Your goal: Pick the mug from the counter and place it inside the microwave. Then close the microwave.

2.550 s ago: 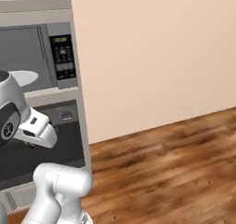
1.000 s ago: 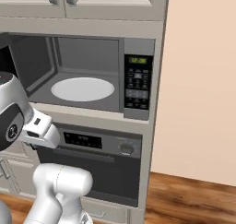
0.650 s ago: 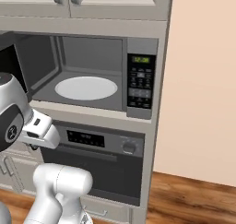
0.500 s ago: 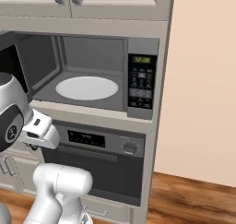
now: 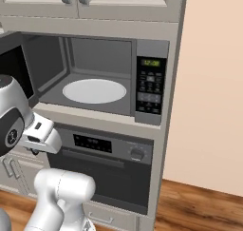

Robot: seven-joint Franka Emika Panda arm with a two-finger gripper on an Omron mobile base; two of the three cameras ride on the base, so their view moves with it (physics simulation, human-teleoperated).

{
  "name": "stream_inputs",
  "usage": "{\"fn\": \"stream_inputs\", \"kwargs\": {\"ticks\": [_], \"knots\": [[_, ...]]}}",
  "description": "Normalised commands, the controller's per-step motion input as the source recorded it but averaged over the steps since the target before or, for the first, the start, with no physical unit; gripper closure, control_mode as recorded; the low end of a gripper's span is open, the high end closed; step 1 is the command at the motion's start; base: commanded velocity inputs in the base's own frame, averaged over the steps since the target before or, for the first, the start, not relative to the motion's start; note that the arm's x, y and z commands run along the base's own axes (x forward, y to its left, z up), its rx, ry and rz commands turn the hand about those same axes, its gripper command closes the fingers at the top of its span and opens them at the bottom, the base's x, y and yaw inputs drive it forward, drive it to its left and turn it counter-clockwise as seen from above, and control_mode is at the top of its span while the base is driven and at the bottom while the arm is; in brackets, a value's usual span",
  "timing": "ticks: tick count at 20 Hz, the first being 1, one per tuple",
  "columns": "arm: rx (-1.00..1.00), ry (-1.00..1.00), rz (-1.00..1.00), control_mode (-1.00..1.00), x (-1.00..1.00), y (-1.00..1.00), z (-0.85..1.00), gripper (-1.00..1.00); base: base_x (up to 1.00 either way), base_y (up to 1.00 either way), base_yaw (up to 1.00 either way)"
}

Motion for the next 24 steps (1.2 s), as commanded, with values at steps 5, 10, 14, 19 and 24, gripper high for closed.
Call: {"fn": "stream_inputs", "kwargs": {"ticks": [5,10,14,19,24], "knots": [[0.0,0.0,0.0,1.0,0.0,0.0,0.0,1.0,0.0,0.0,0.0],[0.0,0.0,0.0,1.0,0.0,0.0,0.0,1.0,0.0,0.0,0.0],[0.0,0.0,0.0,-1.0,0.0,0.0,0.0,1.0,0.0,0.0,0.0],[0.0,-0.05,0.0,-1.0,-0.09,0.0,0.0,1.0,0.0,0.0,0.0],[-0.05,-0.23,0.01,-1.0,-0.11,0.04,0.02,1.0,0.0,0.0,0.0]]}}
